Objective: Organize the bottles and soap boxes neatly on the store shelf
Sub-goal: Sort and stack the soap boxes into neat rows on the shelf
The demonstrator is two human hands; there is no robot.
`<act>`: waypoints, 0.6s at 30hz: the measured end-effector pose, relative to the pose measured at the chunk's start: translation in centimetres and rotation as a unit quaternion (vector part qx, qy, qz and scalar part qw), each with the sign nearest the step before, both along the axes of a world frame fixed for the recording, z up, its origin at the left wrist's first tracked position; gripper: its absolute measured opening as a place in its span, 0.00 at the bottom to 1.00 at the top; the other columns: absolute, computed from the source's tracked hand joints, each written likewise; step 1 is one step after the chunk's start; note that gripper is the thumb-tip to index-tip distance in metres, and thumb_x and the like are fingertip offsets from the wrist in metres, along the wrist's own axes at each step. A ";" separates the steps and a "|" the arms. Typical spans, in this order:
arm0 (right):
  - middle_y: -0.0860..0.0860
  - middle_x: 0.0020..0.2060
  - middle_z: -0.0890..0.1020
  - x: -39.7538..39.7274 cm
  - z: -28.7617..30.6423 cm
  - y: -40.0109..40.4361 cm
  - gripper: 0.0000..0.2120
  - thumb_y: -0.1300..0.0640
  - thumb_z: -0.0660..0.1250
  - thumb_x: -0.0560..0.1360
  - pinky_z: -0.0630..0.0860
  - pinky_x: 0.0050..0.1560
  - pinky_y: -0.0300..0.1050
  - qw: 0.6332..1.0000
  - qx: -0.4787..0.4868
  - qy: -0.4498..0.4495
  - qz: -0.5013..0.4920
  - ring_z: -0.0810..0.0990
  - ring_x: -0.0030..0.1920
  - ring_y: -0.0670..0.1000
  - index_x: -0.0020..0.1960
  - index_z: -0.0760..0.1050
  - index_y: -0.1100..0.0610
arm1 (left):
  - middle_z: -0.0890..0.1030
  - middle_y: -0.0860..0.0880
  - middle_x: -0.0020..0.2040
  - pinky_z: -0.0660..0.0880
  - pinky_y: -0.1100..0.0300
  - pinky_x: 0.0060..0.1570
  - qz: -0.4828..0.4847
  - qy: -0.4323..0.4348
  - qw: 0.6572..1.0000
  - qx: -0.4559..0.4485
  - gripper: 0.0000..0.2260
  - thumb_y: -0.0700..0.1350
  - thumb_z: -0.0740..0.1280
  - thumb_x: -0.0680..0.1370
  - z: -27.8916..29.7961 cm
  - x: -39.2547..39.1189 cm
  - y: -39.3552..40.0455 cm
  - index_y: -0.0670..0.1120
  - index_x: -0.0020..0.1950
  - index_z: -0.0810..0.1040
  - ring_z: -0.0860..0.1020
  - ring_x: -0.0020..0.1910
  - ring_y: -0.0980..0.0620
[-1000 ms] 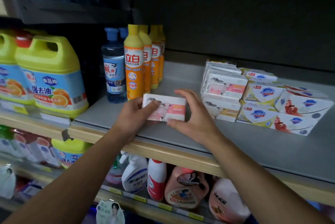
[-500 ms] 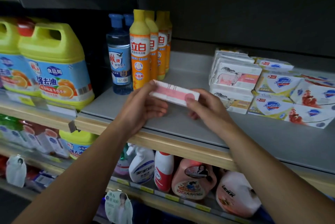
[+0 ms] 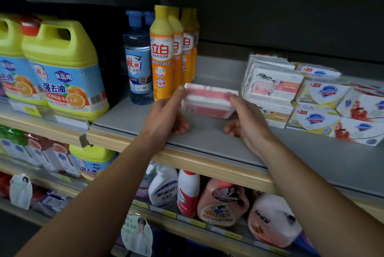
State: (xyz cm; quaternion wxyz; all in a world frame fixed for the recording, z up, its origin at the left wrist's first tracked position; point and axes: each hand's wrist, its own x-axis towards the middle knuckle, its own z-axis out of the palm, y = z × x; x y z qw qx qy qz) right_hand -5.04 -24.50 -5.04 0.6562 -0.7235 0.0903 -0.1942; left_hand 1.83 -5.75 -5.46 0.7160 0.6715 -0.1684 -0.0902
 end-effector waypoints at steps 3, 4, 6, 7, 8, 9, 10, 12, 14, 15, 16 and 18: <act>0.49 0.50 0.82 -0.7 -0.6 -0.3 0.20 0.51 0.74 0.67 0.81 0.42 0.47 0.992 -0.096 -0.079 0.028 0.82 0.41 0.54 0.57 0.77 0.41 | 0.84 0.45 0.38 0.79 0.58 0.32 -0.021 0.025 0.999 -0.034 0.24 0.66 0.66 0.73 0.1 0.1 0.0 0.47 0.55 0.79 0.82 0.34 0.50; 0.47 0.51 0.83 -1.0 -0.7 -0.3 0.24 0.53 0.75 0.67 0.80 0.48 0.50 0.988 -0.121 -0.085 0.047 0.82 0.47 0.56 0.61 0.75 0.40 | 0.84 0.47 0.43 0.79 0.58 0.33 -0.026 0.020 0.999 -0.042 0.17 0.60 0.67 0.76 0.0 0.1 0.0 0.49 0.56 0.79 0.83 0.37 0.51; 0.41 0.51 0.83 -1.2 -0.8 -0.2 0.25 0.52 0.74 0.68 0.79 0.53 0.49 0.985 -0.139 -0.077 0.064 0.82 0.51 0.53 0.62 0.73 0.36 | 0.85 0.46 0.48 0.81 0.57 0.35 -0.041 0.007 0.998 -0.056 0.11 0.48 0.67 0.79 -0.1 0.0 0.2 0.51 0.61 0.77 0.84 0.42 0.50; 0.38 0.51 0.82 -1.1 -0.9 -0.2 0.24 0.51 0.73 0.71 0.78 0.53 0.47 0.985 -0.146 -0.074 0.049 0.82 0.51 0.48 0.64 0.72 0.37 | 0.85 0.44 0.50 0.81 0.56 0.37 -0.056 0.003 0.996 -0.065 0.13 0.44 0.67 0.79 -0.2 -0.1 0.3 0.50 0.65 0.75 0.85 0.45 0.47; 0.36 0.53 0.80 -1.0 -0.9 -0.1 0.23 0.51 0.72 0.74 0.78 0.54 0.43 0.984 -0.161 -0.074 0.024 0.81 0.51 0.41 0.66 0.71 0.39 | 0.85 0.43 0.52 0.82 0.54 0.40 -0.071 -0.002 0.995 -0.074 0.17 0.41 0.67 0.79 -0.3 -0.1 0.4 0.49 0.67 0.73 0.84 0.48 0.45; 0.36 0.55 0.78 -0.9 -0.9 -0.2 0.22 0.52 0.70 0.76 0.77 0.55 0.41 0.980 -0.184 -0.071 -0.002 0.80 0.51 0.37 0.68 0.70 0.42 | 0.84 0.42 0.54 0.82 0.52 0.43 -0.085 -0.011 0.993 -0.080 0.19 0.39 0.67 0.79 -0.4 -0.2 0.6 0.47 0.69 0.71 0.84 0.51 0.43; 0.36 0.55 0.78 -0.8 -1.0 -0.1 0.22 0.54 0.69 0.77 0.77 0.56 0.42 0.977 -0.202 -0.069 -0.015 0.79 0.51 0.36 0.69 0.71 0.44 | 0.84 0.41 0.55 0.82 0.50 0.48 -0.096 -0.026 0.992 -0.082 0.19 0.37 0.66 0.78 -0.3 -0.2 0.7 0.44 0.69 0.71 0.83 0.54 0.41; 0.42 0.55 0.81 -1.0 -1.0 0.0 0.21 0.59 0.70 0.76 0.78 0.59 0.49 0.974 -0.212 -0.077 -0.018 0.80 0.54 0.41 0.67 0.73 0.48 | 0.83 0.42 0.58 0.80 0.49 0.55 -0.104 -0.053 0.990 -0.083 0.19 0.35 0.67 0.77 -0.3 -0.3 1.0 0.41 0.67 0.74 0.81 0.59 0.42; 0.45 0.55 0.82 -1.3 -1.0 0.4 0.22 0.63 0.71 0.74 0.78 0.59 0.52 0.965 -0.237 -0.109 -0.023 0.80 0.56 0.45 0.65 0.74 0.50 | 0.81 0.42 0.61 0.77 0.49 0.61 -0.098 -0.067 0.988 -0.097 0.19 0.40 0.69 0.74 -0.3 -0.5 1.2 0.41 0.66 0.75 0.78 0.62 0.43; 0.46 0.56 0.82 -1.3 -0.9 0.5 0.22 0.64 0.72 0.72 0.78 0.59 0.52 0.957 -0.259 -0.124 -0.030 0.80 0.57 0.45 0.64 0.74 0.50 | 0.80 0.41 0.62 0.75 0.49 0.62 -0.092 -0.068 0.988 -0.106 0.20 0.43 0.69 0.73 -0.3 -0.7 1.2 0.42 0.65 0.76 0.77 0.64 0.42; 0.46 0.56 0.81 -1.4 -0.9 0.7 0.23 0.64 0.73 0.71 0.77 0.59 0.50 0.948 -0.283 -0.137 -0.041 0.80 0.57 0.45 0.64 0.75 0.51 | 0.80 0.40 0.62 0.74 0.48 0.63 -0.086 -0.066 0.988 -0.113 0.20 0.45 0.69 0.72 -0.3 -0.8 1.2 0.43 0.63 0.77 0.77 0.64 0.42; 0.45 0.55 0.81 -1.5 -0.8 0.8 0.23 0.64 0.74 0.70 0.76 0.59 0.46 0.929 -0.324 -0.165 -0.063 0.79 0.56 0.46 0.62 0.76 0.52 | 0.80 0.41 0.62 0.75 0.48 0.63 -0.074 -0.056 0.988 -0.122 0.17 0.45 0.69 0.71 -0.2 -0.9 1.1 0.46 0.59 0.80 0.77 0.63 0.42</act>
